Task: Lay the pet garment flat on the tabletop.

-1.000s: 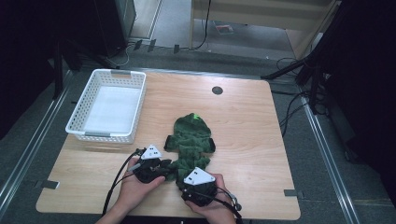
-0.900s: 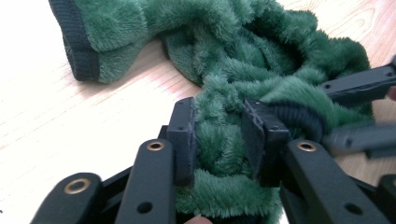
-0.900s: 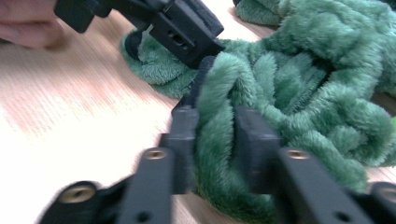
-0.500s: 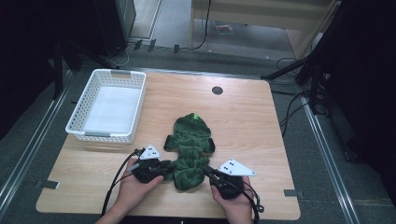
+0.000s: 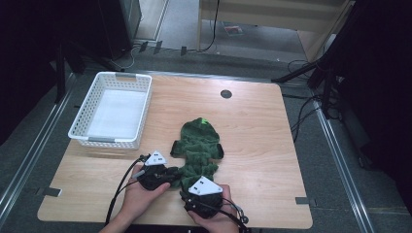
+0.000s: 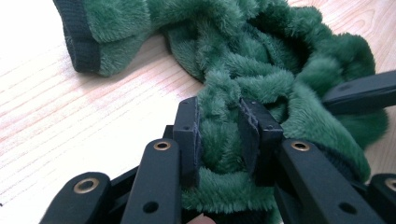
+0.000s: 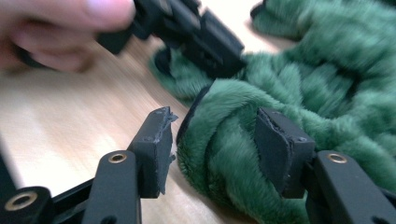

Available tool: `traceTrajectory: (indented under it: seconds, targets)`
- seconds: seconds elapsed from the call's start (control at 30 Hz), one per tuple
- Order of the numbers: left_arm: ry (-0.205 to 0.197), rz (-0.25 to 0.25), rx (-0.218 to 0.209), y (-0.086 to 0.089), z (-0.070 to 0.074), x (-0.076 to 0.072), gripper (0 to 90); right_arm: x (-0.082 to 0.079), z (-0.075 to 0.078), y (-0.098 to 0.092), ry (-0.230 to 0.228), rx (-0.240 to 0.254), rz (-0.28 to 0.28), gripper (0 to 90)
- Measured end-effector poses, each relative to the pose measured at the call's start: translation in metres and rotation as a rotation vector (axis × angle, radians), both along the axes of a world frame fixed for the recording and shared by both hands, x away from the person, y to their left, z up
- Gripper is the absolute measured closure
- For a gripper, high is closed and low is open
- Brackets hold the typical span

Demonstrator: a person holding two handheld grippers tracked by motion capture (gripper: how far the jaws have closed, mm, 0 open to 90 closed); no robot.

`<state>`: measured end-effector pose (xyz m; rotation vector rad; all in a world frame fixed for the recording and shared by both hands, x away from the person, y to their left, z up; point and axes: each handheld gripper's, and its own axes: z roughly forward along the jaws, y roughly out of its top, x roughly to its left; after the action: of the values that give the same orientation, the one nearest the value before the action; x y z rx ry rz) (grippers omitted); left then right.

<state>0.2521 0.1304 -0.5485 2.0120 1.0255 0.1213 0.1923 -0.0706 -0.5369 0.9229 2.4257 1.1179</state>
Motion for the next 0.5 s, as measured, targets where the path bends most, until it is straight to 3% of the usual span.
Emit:
traceTrajectory:
  seconds: [0.07, 0.13, 0.23, 0.27, 0.3, 0.4, 0.43, 0.47, 0.5]
  targets:
    - [0.000, 0.000, 0.001, 0.000, 0.000, 0.000, 70.2, 0.001, -0.007, 0.006, -0.008, -0.033, -0.016, 50.2]
    - [0.001, 0.000, 0.001, 0.000, 0.000, 0.000, 70.2, 0.001, -0.010, 0.009, -0.024, -0.063, -0.028, 65.4]
    - [0.004, -0.001, -0.003, 0.001, 0.000, 0.000, 70.3, 0.003, -0.009, 0.008, -0.028, -0.053, -0.025, 77.9]
    - [0.004, -0.001, -0.002, 0.001, 0.000, 0.001, 70.3, 0.005, -0.004, 0.000, -0.014, -0.009, -0.033, 79.3]
    - [0.003, 0.000, -0.005, 0.001, 0.000, 0.001, 70.3, 0.005, -0.004, 0.000, -0.014, -0.009, -0.033, 79.3]
    - [0.004, 0.000, -0.005, 0.001, 0.000, 0.001, 70.3, 0.009, 0.009, -0.017, -0.003, 0.089, -0.064, 80.0]
    - [0.003, 0.000, -0.002, 0.001, 0.000, 0.000, 70.3, 0.012, 0.018, -0.034, 0.019, 0.178, -0.091, 80.0]
    - [0.003, 0.000, -0.002, 0.001, 0.000, 0.000, 70.3, 0.013, 0.022, -0.043, 0.026, 0.219, -0.109, 79.9]
    - [0.004, 0.001, -0.001, 0.001, 0.000, 0.000, 70.3, 0.013, 0.022, -0.043, 0.026, 0.219, -0.109, 79.9]
